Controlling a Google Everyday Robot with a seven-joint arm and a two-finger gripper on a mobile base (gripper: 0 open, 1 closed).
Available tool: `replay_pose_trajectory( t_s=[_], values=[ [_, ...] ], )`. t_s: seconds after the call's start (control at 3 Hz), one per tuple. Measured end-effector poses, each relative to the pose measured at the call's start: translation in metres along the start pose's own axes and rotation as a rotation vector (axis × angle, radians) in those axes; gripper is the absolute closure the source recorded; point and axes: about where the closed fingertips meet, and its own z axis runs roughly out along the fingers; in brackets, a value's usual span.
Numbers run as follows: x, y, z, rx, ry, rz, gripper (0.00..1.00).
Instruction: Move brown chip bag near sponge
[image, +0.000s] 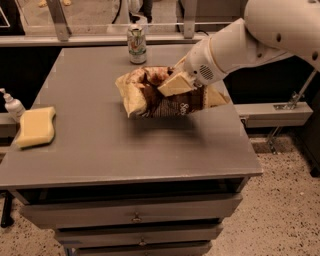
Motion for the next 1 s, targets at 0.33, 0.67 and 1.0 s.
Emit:
replay_pose_trajectory(
  t_s=[0.33,0.67,1.0],
  values=[
    [-0.0281,-0.0076,-0.0211,0.068,-0.047,0.012,1.0],
    [-0.0304,-0.0092,-0.0241,0.074,-0.049,0.012,1.0],
    [-0.0331,-0.0008,-0.0211,0.084,-0.08,0.02,1.0]
  ],
)
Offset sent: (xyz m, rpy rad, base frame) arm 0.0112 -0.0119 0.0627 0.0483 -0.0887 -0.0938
